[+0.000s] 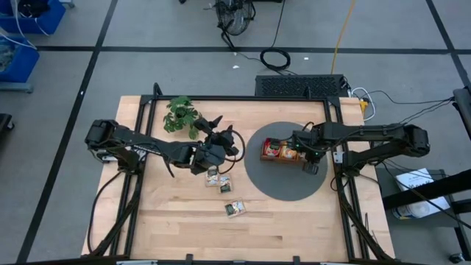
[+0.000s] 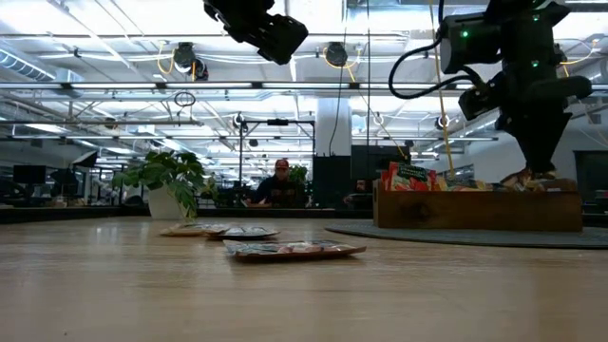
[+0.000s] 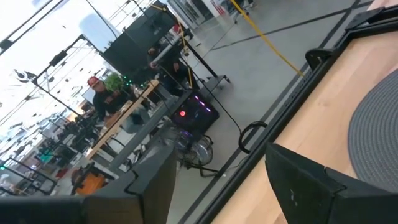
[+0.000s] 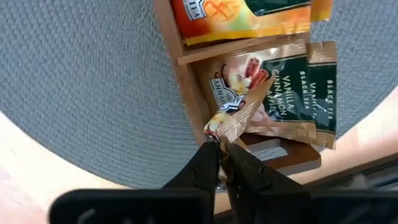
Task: Pick & Place Tea
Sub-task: Put the brown tea bag into the right section of the wooden organizer
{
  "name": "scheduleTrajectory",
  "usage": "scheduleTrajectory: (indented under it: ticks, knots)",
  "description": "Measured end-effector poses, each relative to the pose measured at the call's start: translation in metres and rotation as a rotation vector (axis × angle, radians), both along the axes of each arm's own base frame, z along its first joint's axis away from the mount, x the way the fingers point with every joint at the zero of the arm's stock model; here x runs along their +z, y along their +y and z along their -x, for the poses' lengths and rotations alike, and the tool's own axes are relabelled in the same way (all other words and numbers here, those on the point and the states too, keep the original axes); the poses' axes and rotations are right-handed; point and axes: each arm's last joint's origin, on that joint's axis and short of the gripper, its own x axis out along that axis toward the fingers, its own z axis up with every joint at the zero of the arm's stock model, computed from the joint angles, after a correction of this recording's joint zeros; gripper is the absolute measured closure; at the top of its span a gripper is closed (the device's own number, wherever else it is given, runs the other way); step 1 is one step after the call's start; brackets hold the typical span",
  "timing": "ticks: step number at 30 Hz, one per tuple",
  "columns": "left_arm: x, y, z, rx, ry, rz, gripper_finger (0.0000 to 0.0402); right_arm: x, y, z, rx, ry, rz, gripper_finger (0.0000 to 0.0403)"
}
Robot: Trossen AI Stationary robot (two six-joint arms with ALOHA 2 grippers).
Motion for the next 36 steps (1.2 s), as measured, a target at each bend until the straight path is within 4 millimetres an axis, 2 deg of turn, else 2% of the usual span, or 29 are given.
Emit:
scheduleTrajectory:
  ticks: [4, 14, 20, 25, 28, 30, 33, 34, 36]
  knots:
    - [-0.001, 0.0, 0.0, 0.0, 0.003, 0.001, 0.0158, 0.0, 0.0, 0.0, -0.041, -0.001, 0.001, 0.0358]
    - [-0.001, 0.0, 0.0, 0.0, 0.002, 0.002, 0.0158, 0.001, 0.0, 0.001, -0.09, -0.012, 0.005, 0.0247]
    - [-0.001, 0.0, 0.0, 0.0, 0.001, 0.002, 0.0158, 0.009, -0.002, 0.004, -0.106, -0.047, 0.092, 0.0226]
    - [-0.001, 0.0, 0.0, 0.0, -0.001, 0.004, 0.0158, 0.026, -0.006, 0.005, -0.139, -0.116, 0.248, 0.0233]
    - [-0.001, 0.0, 0.0, 0.0, -0.001, 0.003, 0.0158, 0.03, -0.004, 0.006, -0.149, -0.15, 0.188, 0.0251]
    - [-0.001, 0.0, 0.0, 0.0, 0.001, 0.002, 0.0158, 0.027, -0.001, 0.006, -0.116, -0.151, 0.07, 0.0283]
    - [0.0, 0.0, 0.0, 0.0, 0.002, 0.002, 0.0158, 0.017, 0.004, 0.006, -0.062, -0.124, -0.034, 0.0366]
    - [0.0, 0.0, 0.0, 0.0, 0.002, 0.002, 0.0158, 0.014, 0.004, 0.007, -0.046, -0.11, -0.034, 0.0384]
    - [0.0, 0.0, 0.0, 0.0, 0.002, 0.002, 0.0158, 0.007, 0.004, 0.007, -0.041, -0.115, -0.03, 0.0392]
